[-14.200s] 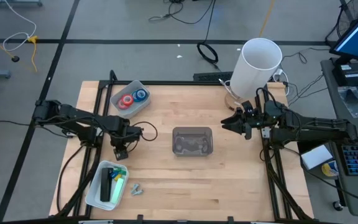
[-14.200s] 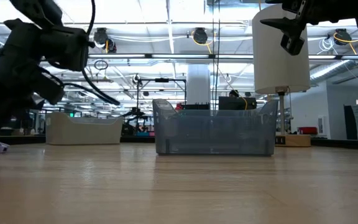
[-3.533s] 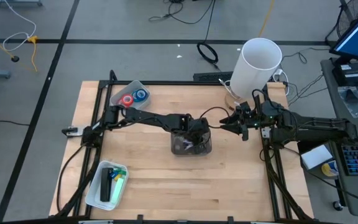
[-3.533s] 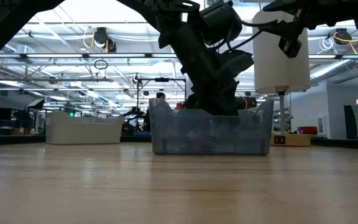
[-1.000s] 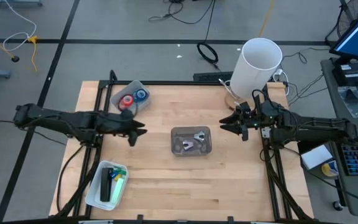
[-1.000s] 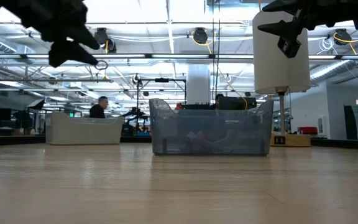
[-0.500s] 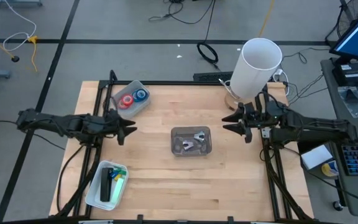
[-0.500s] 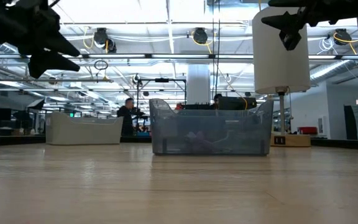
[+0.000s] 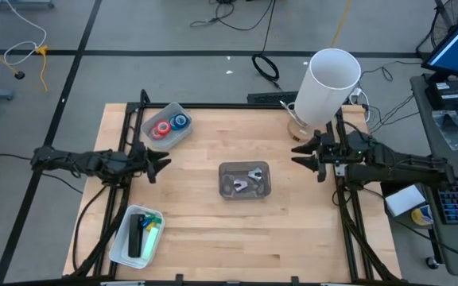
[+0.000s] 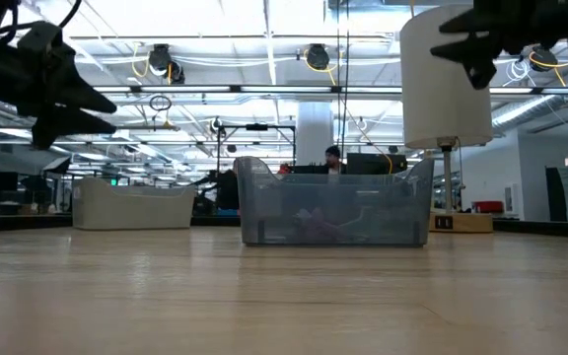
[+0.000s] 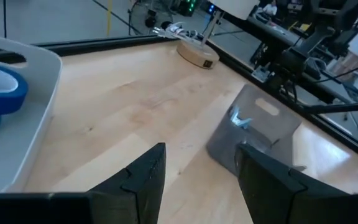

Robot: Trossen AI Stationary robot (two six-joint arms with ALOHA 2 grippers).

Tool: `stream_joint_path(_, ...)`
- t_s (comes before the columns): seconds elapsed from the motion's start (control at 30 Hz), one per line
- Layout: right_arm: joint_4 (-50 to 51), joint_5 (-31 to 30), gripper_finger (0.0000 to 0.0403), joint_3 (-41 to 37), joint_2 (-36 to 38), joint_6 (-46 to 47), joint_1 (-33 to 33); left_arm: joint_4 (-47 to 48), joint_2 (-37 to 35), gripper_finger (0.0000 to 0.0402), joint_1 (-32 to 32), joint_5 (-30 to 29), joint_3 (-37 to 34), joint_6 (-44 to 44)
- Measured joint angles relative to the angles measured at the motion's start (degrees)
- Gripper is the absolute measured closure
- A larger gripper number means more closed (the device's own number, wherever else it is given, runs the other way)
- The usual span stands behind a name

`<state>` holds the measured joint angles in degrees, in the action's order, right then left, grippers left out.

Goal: Pick and place Stapler, Stapler remover, tape
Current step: Return to Home Position

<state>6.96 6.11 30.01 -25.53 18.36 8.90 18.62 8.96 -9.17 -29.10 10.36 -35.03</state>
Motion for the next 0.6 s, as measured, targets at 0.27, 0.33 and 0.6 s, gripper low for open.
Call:
stream_joint_path(0.27, -11.91, -0.56, 0.0236, -13.4, 5.15, 5.45, 0.01, -4.24, -2.28, 0.0211, 0.0, -1.0, -4.65, -0.57)
stream_joint_path(0.33, -15.45, 0.47, 0.0236, -16.96, 7.36, 6.21, 0.0, -4.88, -2.42, 0.0211, 0.0, -1.11, -4.58, 0.46)
stream_joint_path(0.6, -17.85, 1.63, 0.0236, -23.74, 17.85, 9.02, -0.01, -5.75, -3.14, 0.0211, 0.0, -1.11, -4.56, 2.38)
